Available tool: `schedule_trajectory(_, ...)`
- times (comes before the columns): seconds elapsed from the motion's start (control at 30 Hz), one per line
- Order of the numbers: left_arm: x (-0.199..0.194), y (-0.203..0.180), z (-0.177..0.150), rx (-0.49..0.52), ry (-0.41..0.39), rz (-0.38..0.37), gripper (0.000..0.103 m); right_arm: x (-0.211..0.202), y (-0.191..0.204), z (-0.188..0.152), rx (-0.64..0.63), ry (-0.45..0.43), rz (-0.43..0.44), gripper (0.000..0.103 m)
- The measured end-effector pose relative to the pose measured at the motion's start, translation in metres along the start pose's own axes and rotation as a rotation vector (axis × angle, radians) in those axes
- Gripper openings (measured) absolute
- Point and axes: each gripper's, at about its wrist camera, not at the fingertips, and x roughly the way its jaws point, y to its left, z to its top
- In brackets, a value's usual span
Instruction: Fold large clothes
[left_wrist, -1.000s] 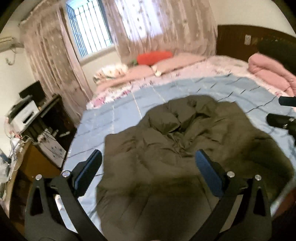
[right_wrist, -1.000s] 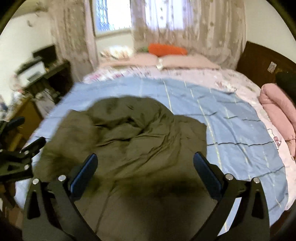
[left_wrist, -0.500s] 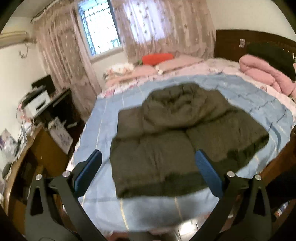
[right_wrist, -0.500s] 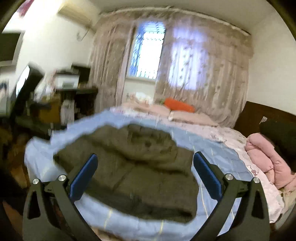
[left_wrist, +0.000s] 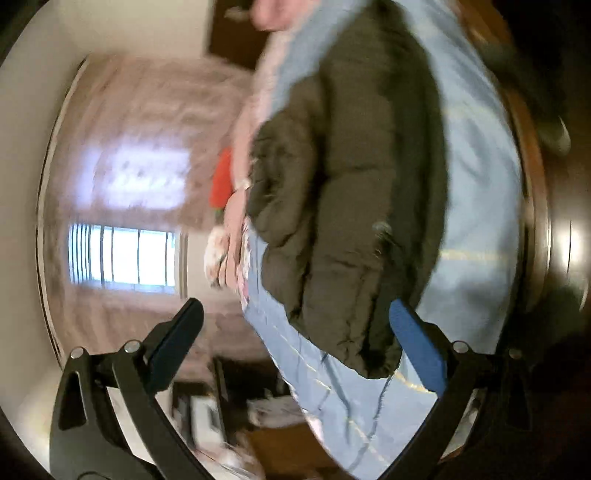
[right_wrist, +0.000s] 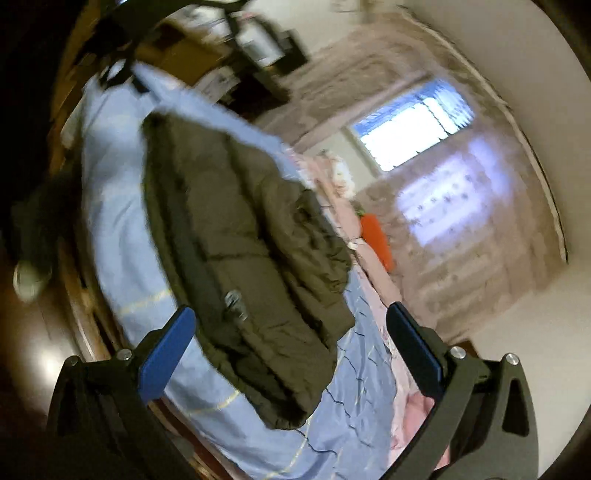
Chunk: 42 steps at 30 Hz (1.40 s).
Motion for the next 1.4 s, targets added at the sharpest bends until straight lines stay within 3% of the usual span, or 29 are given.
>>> schedule_trajectory(0.13,0.025,-0.028,-0.010,0.075,0.000,-0.050,0.101,0.032,0.037,-0.016,-0.218,0.055,-0.020,0.102)
schedule_trajectory(0.27,0.046,-0.050,-0.018,0.143,-0.016,-0.048,0.101,0.060,0.056,-0.034,-0.311,0.109,-0.060,0.102)
schedule_trajectory(0.43,0.066,-0.067,-0.019,0.189,-0.072,-0.041,0.101,0.090,0.068,-0.049,-0.341,0.161,-0.066,0.102)
schedule_trajectory(0.7,0.089,-0.088,-0.018,0.179,-0.099,-0.096,0.101,0.115,0.073,-0.058,-0.329,0.202,-0.068,0.102)
schedule_trajectory(1.4,0.129,-0.070,-0.009,0.066,-0.122,-0.121,0.101,0.167,0.062,-0.049,-0.318,0.231,-0.113,0.102)
